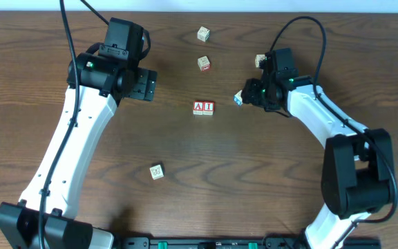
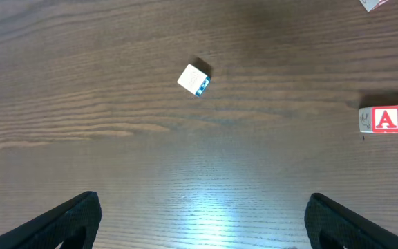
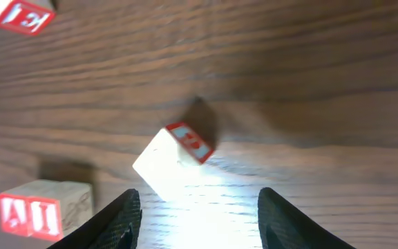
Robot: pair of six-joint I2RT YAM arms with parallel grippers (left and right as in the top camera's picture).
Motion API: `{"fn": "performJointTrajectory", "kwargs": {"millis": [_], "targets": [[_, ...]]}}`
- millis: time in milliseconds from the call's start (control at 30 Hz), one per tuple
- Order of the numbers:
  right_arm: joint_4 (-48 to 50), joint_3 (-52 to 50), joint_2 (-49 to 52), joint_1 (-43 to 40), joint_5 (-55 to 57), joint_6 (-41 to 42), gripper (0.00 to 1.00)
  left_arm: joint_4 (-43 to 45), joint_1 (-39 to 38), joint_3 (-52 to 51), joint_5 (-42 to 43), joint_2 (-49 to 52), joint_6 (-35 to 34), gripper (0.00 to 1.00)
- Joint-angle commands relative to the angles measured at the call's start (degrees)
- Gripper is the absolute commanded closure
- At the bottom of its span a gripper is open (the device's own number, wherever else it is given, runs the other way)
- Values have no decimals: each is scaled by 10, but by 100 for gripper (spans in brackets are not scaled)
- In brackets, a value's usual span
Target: Spell out Ai2
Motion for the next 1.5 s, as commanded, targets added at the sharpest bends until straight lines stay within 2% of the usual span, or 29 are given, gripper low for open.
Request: {"fn": "performJointTrajectory", "kwargs": {"millis": [0,333,900,1467], "targets": [[0,-3,-10,12,61,-30,45,-2,-1,-1,-10,2,4,5],[2,-2,4,19,114,-53,45,-2,-1,-1,-10,2,4,5],[20,-2,49,21,114,-55,47,-2,-1,-1,-10,2,4,4],[30,8,49,27,111,-53,48,-2,-1,-1,-10,2,4,5]]}}
